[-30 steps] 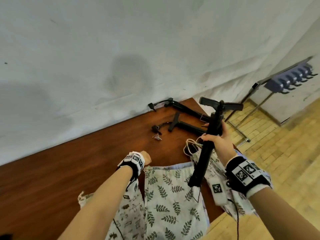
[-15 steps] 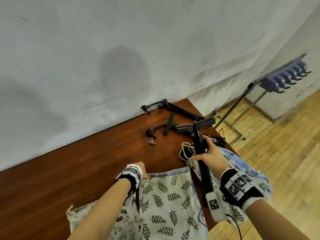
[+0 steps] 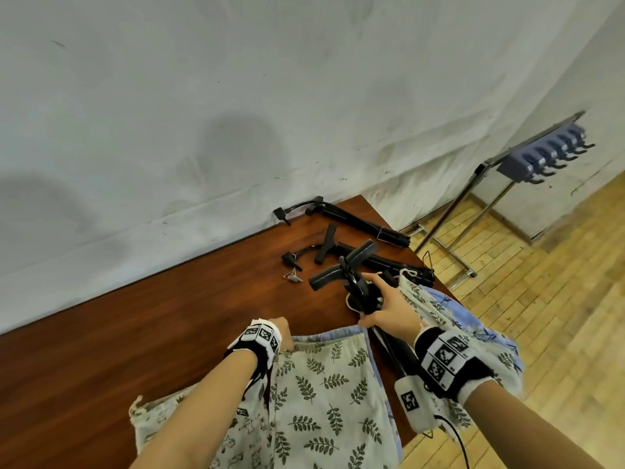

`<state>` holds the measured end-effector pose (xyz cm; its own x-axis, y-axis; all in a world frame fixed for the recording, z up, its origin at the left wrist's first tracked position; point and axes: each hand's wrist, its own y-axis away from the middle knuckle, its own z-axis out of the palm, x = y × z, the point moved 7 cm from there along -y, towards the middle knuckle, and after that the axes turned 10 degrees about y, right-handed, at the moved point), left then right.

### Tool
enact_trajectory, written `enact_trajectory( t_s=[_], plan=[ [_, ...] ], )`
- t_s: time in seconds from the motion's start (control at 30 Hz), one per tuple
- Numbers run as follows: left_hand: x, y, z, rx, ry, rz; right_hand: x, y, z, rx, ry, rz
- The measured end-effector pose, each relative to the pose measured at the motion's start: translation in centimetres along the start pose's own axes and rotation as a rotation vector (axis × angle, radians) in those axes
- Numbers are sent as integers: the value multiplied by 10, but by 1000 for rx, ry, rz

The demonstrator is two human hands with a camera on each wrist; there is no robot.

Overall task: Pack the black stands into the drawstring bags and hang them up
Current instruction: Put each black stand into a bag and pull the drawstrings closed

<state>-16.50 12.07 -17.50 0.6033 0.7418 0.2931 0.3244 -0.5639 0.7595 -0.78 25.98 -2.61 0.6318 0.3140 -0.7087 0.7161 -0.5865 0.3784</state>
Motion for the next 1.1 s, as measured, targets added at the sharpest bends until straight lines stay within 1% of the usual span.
enact_trajectory(
  t_s=[0.1, 0.2, 0.27, 0.37, 0.47, 0.53, 0.77, 0.93, 1.1],
  plan=[
    [19, 11, -15, 9, 197, 89, -1, 3, 3, -74, 58, -7],
    [40, 26, -33, 25, 301, 201, -4, 8, 3, -125, 106, 3],
    [54, 39, -48, 42, 330, 296, -3, 11, 5, -164, 110, 24],
    [74, 55, -69, 64, 307, 426, -4, 17, 6, -207, 85, 46],
    [89, 69, -87, 95, 297, 430, -5, 23, 4, -246, 50, 70],
    [101, 83, -98, 98, 331, 451, -6, 27, 3, -268, 23, 84],
    [126, 120, -131, 197, 334, 530, -25, 35, -9, -254, -60, 0],
    [143, 146, -151, 221, 316, 614, -39, 44, -20, -247, -150, -31],
    [158, 163, -166, 261, 281, 636, -47, 51, -25, -250, -175, -59]
  ],
)
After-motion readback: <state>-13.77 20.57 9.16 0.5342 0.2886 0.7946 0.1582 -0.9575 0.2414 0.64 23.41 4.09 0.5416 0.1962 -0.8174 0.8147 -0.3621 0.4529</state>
